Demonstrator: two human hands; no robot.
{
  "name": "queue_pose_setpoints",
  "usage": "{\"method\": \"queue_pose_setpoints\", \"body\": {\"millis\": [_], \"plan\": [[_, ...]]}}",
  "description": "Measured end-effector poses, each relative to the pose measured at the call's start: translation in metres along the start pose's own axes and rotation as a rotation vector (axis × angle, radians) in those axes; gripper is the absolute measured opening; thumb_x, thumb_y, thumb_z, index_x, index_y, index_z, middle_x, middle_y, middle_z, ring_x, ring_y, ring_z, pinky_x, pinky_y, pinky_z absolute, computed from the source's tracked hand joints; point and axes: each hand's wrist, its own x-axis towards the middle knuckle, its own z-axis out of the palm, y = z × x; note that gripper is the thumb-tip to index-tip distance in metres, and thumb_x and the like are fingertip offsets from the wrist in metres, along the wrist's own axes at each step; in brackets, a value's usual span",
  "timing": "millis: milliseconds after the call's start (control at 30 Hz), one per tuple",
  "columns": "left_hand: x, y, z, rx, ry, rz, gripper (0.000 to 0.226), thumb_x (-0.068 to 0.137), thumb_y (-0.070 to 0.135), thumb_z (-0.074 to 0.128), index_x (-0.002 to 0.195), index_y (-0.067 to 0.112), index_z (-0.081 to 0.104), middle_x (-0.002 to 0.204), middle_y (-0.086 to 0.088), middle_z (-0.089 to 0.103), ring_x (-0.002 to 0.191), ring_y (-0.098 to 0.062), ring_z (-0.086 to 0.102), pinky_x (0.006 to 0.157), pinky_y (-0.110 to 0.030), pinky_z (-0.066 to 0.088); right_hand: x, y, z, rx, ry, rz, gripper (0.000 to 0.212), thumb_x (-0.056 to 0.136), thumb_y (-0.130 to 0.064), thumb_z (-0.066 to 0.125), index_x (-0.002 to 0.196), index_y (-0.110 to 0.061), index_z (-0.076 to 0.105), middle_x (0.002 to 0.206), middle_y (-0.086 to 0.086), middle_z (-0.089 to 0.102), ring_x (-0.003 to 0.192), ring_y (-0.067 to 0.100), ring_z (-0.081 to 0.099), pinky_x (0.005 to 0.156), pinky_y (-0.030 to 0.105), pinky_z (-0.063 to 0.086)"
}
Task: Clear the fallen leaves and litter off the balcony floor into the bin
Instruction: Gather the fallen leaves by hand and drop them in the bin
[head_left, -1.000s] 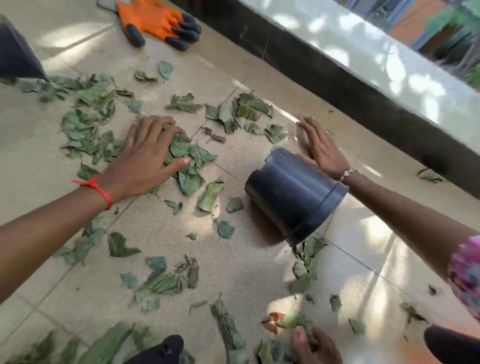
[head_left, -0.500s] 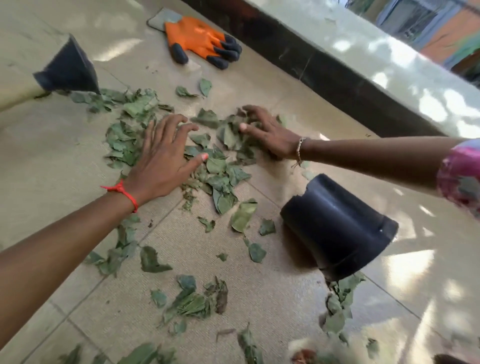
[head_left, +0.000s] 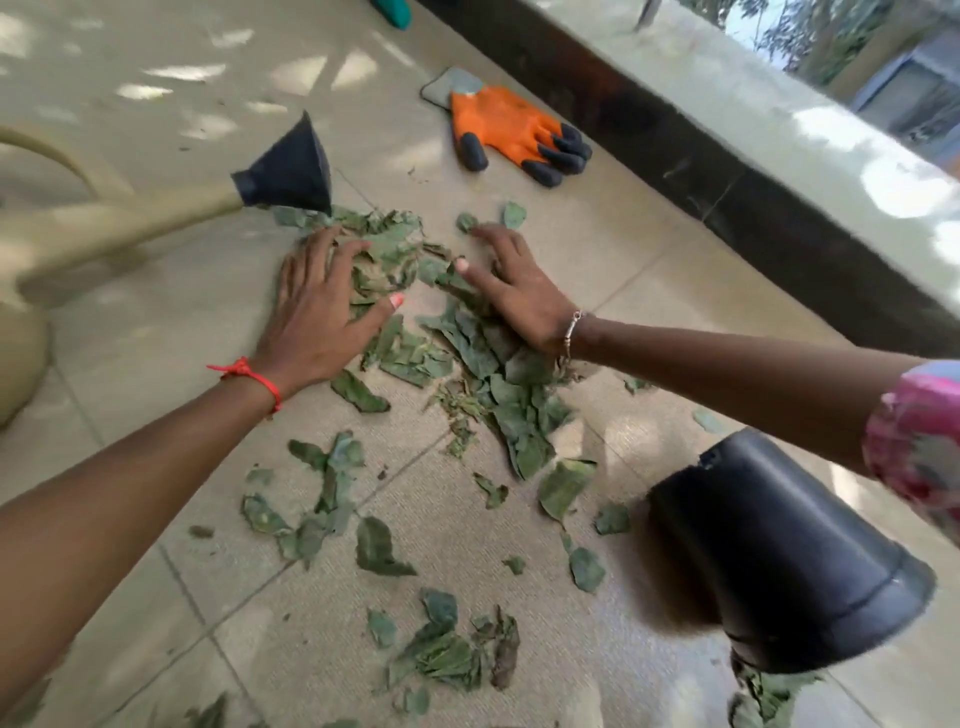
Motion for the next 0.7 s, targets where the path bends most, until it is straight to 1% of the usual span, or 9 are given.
{"method": "queue_pose_setpoints", "body": {"millis": [67, 167, 233, 300, 367, 433, 500, 600, 700], "plan": [[0.000, -0.007, 0.000, 0.001, 0.022, -0.012, 0.074, 0.081, 0.065, 0.032, 0.139, 0.020, 0.030, 0.155, -0.010, 0.014, 0.145, -0.024, 0.007, 0.118, -0.044, 0.005, 0.020, -0.005, 0.000, 0.026, 0.095, -0.003, 0.055, 0.094, -0.045, 0.044, 0.141, -0.019, 0.032, 0.150, 0.005, 0.022, 0.135, 0.020, 0.030, 0.111, 0.032, 0.024], [-0.001, -0.013, 0.000, 0.032, 0.048, -0.027, 0.076, 0.080, 0.066, 0.034, 0.141, 0.021, 0.028, 0.155, -0.012, 0.013, 0.145, -0.025, 0.007, 0.118, -0.045, 0.008, 0.048, 0.001, -0.001, -0.133, 0.194, 0.106, 0.060, 0.091, -0.052, 0.044, 0.141, -0.020, 0.033, 0.154, 0.007, 0.017, 0.142, 0.022, 0.017, 0.116, 0.039, 0.015], [0.000, -0.016, -0.001, 0.031, 0.032, -0.066, 0.078, 0.079, 0.065, 0.037, 0.142, 0.022, 0.026, 0.156, -0.013, 0.008, 0.145, -0.026, 0.003, 0.118, -0.046, 0.004, 0.056, 0.002, 0.005, -0.213, 0.185, 0.136, 0.060, 0.091, -0.055, 0.041, 0.140, -0.020, 0.035, 0.152, 0.006, 0.022, 0.141, 0.021, 0.018, 0.116, 0.040, 0.013], [0.002, -0.018, -0.002, 0.029, 0.018, -0.111, 0.083, 0.076, 0.066, 0.038, 0.144, 0.020, 0.024, 0.157, -0.014, 0.003, 0.146, -0.026, -0.001, 0.119, -0.045, 0.001, 0.056, -0.003, 0.016, -0.268, 0.168, 0.069, 0.057, 0.092, -0.054, 0.038, 0.136, -0.018, 0.039, 0.147, 0.005, 0.032, 0.137, 0.021, 0.026, 0.114, 0.039, 0.016], [0.005, -0.021, -0.002, 0.050, 0.028, -0.140, 0.090, 0.076, 0.069, 0.041, 0.146, 0.017, 0.021, 0.157, -0.015, 0.001, 0.146, -0.027, -0.003, 0.119, -0.045, 0.000, 0.052, -0.012, 0.030, -0.240, 0.134, -0.033, 0.056, 0.092, -0.053, 0.039, 0.135, -0.018, 0.040, 0.144, 0.004, 0.036, 0.134, 0.021, 0.031, 0.113, 0.040, 0.019], [0.009, -0.024, -0.002, 0.072, 0.027, -0.164, 0.093, 0.079, 0.069, 0.048, 0.148, 0.015, 0.015, 0.157, -0.016, -0.002, 0.146, -0.027, -0.004, 0.118, -0.044, -0.003, 0.049, -0.020, 0.041, -0.179, 0.106, -0.124, 0.057, 0.091, -0.052, 0.043, 0.138, -0.020, 0.037, 0.146, 0.003, 0.033, 0.134, 0.020, 0.032, 0.113, 0.040, 0.022], [0.015, -0.029, -0.006, 0.087, 0.009, -0.194, 0.097, 0.079, 0.068, 0.050, 0.149, 0.016, 0.008, 0.157, -0.016, -0.005, 0.146, -0.027, -0.007, 0.118, -0.043, -0.005, 0.052, -0.025, 0.047, -0.162, 0.111, -0.167, 0.059, 0.091, -0.049, 0.047, 0.141, -0.023, 0.033, 0.151, 0.004, 0.025, 0.138, 0.021, 0.026, 0.114, 0.039, 0.022], [0.027, -0.037, -0.013, 0.087, -0.029, -0.199, 0.098, 0.079, 0.071, 0.048, 0.150, 0.021, 0.003, 0.157, -0.016, -0.005, 0.146, -0.029, -0.008, 0.118, -0.044, -0.006, 0.059, -0.028, 0.052, -0.229, 0.107, -0.132, 0.063, 0.090, -0.054, 0.046, 0.144, -0.028, 0.028, 0.155, 0.004, 0.016, 0.142, 0.023, 0.016, 0.116, 0.040, 0.015], [0.037, -0.041, -0.017, 0.062, -0.120, -0.174, 0.094, 0.082, 0.066, 0.047, 0.150, 0.020, 0.001, 0.158, -0.012, -0.002, 0.146, -0.024, -0.006, 0.118, -0.042, -0.006, 0.065, -0.032, 0.056, -0.378, 0.053, -0.119, 0.065, 0.090, -0.056, 0.041, 0.146, -0.030, 0.020, 0.157, -0.001, 0.012, 0.144, 0.017, 0.011, 0.118, 0.039, 0.004]]}}
